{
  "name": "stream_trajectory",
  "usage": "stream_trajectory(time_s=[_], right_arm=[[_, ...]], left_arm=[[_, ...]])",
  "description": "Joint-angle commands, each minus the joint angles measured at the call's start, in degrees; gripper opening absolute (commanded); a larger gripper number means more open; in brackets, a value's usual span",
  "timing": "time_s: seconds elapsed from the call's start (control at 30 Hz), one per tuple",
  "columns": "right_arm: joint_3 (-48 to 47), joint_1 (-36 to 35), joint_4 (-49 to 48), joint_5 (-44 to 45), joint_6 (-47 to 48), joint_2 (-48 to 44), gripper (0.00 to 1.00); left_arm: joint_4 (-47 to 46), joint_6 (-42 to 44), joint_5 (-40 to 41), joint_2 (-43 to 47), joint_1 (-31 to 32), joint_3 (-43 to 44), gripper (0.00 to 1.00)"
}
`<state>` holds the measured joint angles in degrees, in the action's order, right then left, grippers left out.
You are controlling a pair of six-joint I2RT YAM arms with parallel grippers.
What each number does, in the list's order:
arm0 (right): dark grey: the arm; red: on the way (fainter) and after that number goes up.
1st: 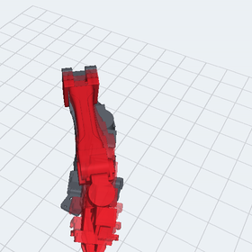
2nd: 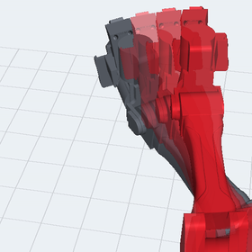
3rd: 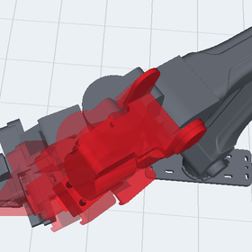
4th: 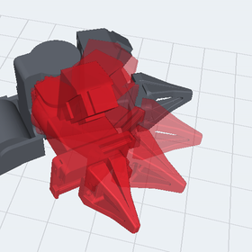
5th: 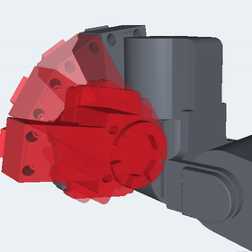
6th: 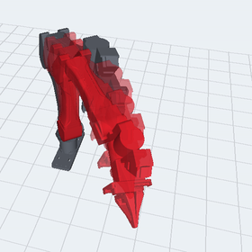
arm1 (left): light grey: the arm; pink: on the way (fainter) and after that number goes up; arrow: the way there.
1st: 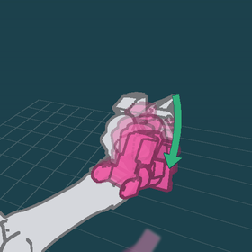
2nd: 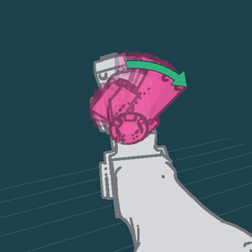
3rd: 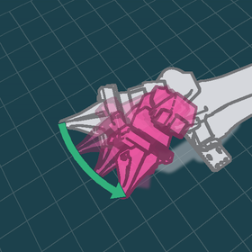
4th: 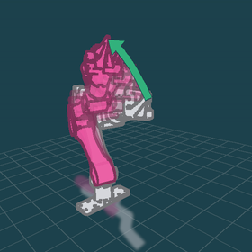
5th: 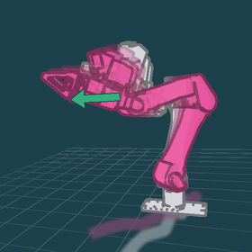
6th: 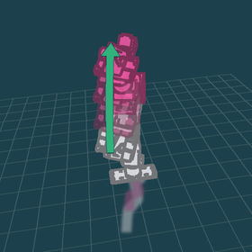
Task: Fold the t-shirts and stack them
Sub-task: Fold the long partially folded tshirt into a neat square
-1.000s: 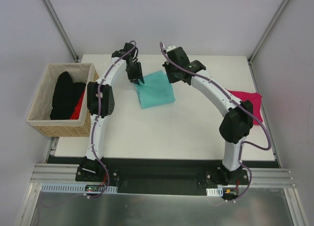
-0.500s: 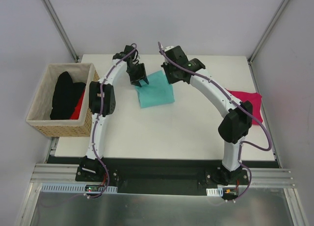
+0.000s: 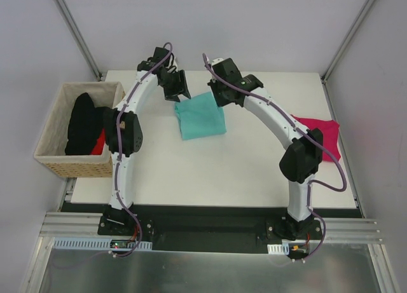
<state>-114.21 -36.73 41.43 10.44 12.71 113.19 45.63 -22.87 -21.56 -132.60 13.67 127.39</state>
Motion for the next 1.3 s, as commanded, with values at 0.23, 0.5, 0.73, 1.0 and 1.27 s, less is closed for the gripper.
stream_trajectory(time_s=[0.23,0.5,0.73,1.0,1.27], right_arm=[[-10.40,8.60,-2.67,-9.89,-5.14,10.90,0.01],[-10.68,12.91,-4.43,-22.03,-9.63,17.68,0.01],[-11.73,11.95,-4.87,-24.32,-10.08,20.14,0.01],[-13.40,8.78,-4.08,-22.56,-8.93,20.76,0.01],[-14.63,8.78,-4.34,-25.11,-9.63,24.44,0.01]], left_arm=[[-0.36,1.34,5.74,20.52,0.30,-10.13,0.53],[-0.36,0.11,7.49,26.94,0.83,-19.28,0.52],[-0.28,0.02,8.02,29.67,1.01,-22.36,0.51],[0.16,1.07,7.85,30.03,1.01,-23.16,0.51],[1.13,1.96,8.03,29.85,1.01,-22.98,0.51]])
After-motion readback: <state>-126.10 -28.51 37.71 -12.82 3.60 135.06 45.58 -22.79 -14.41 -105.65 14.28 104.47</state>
